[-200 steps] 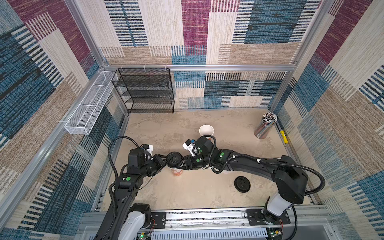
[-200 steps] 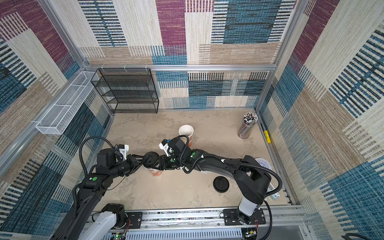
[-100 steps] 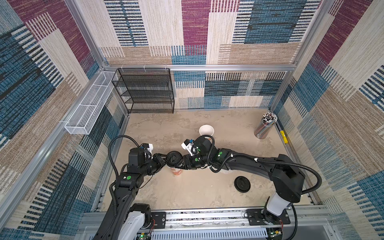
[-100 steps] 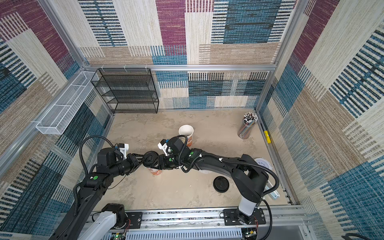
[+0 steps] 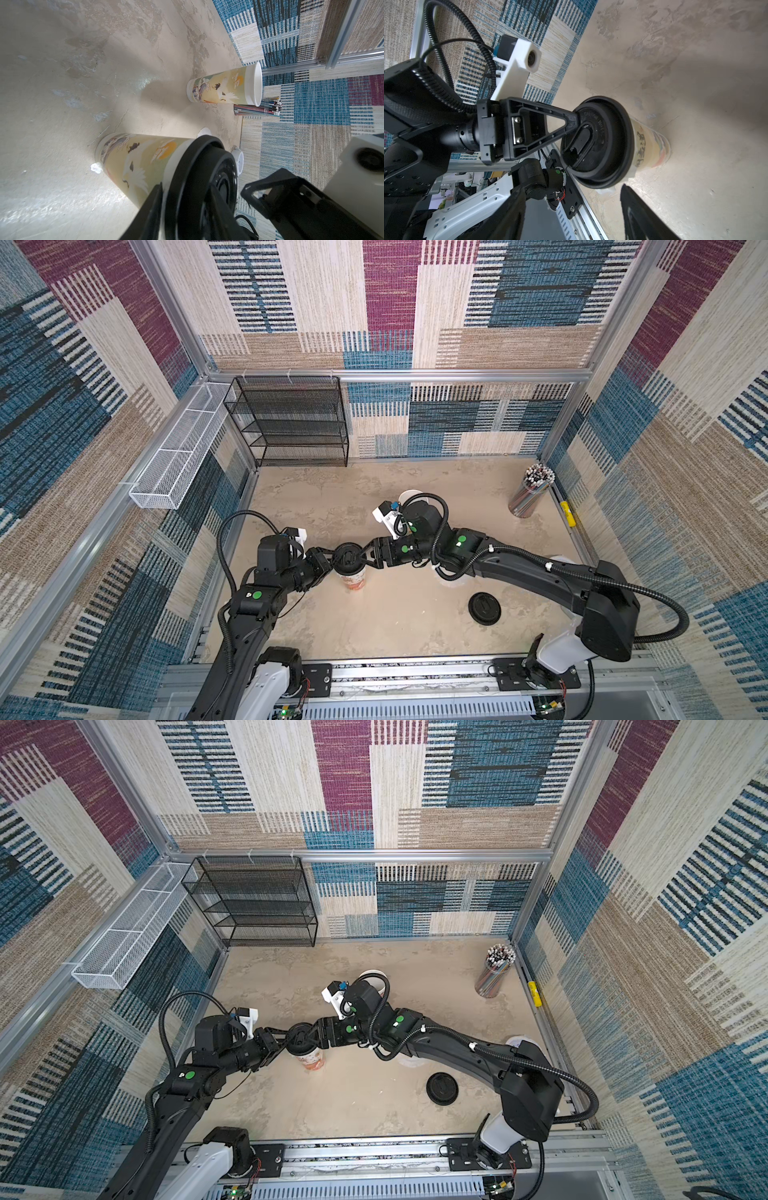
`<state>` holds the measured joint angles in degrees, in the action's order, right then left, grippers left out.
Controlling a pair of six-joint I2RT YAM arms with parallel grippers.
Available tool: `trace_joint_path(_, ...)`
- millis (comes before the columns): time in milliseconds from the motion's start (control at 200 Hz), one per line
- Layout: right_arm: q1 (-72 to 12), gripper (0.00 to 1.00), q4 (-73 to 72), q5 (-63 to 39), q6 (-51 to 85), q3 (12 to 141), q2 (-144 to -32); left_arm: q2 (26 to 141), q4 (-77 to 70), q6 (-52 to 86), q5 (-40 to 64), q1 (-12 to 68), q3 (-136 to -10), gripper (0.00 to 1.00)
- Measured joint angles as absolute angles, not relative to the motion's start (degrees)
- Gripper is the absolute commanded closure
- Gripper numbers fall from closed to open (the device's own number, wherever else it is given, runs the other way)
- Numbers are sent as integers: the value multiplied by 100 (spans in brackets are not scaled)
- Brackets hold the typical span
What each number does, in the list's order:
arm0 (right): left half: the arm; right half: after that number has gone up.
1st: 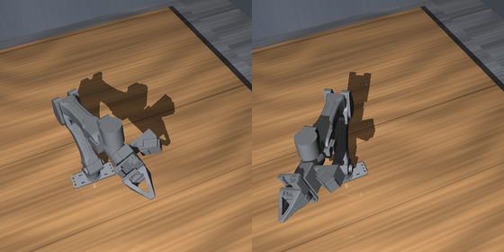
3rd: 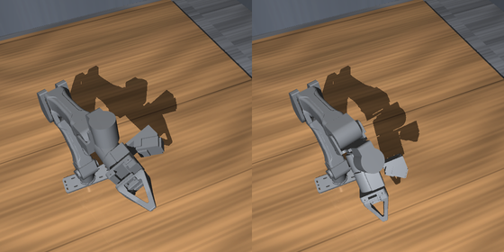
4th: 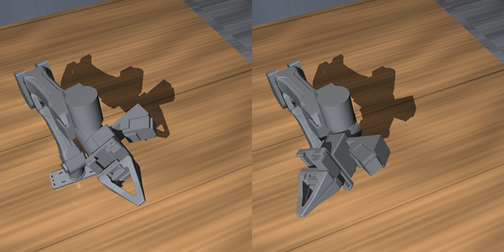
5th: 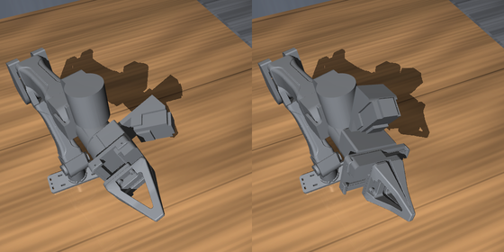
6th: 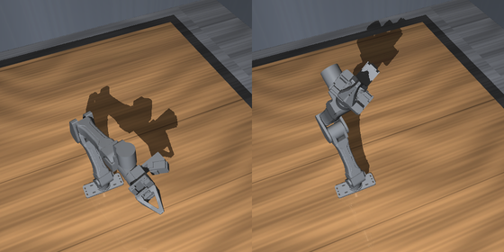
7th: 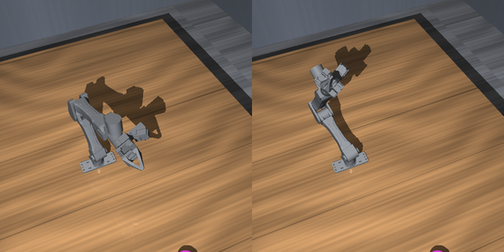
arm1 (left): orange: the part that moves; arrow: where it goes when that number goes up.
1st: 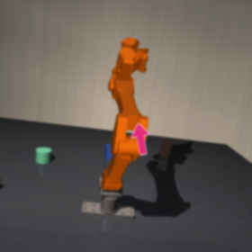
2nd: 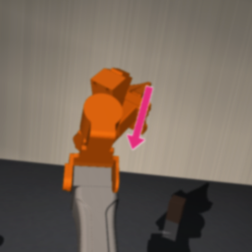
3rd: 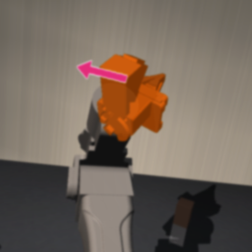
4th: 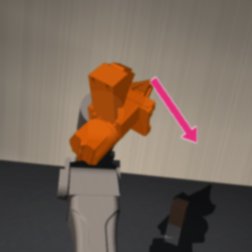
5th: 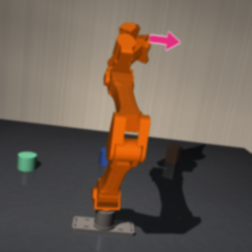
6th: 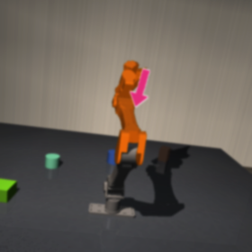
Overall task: Put the leak-proof paper on the milk tea cups
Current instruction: Secure the cup lid on the cup.
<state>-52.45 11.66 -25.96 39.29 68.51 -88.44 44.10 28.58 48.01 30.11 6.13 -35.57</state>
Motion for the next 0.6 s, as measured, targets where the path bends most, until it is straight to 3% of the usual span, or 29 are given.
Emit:
trace_joint_path(291, -5050, 24, 1251, -2587, 3828, 6598, -8556, 4278, 3649, 4803, 3026, 631, -3879, 48)
trace_joint_path(601, -4965, 24, 1354, -2589, 3782, 6573, -8464, 4442, 3983, 4801, 3022, 639, -4101, 46)
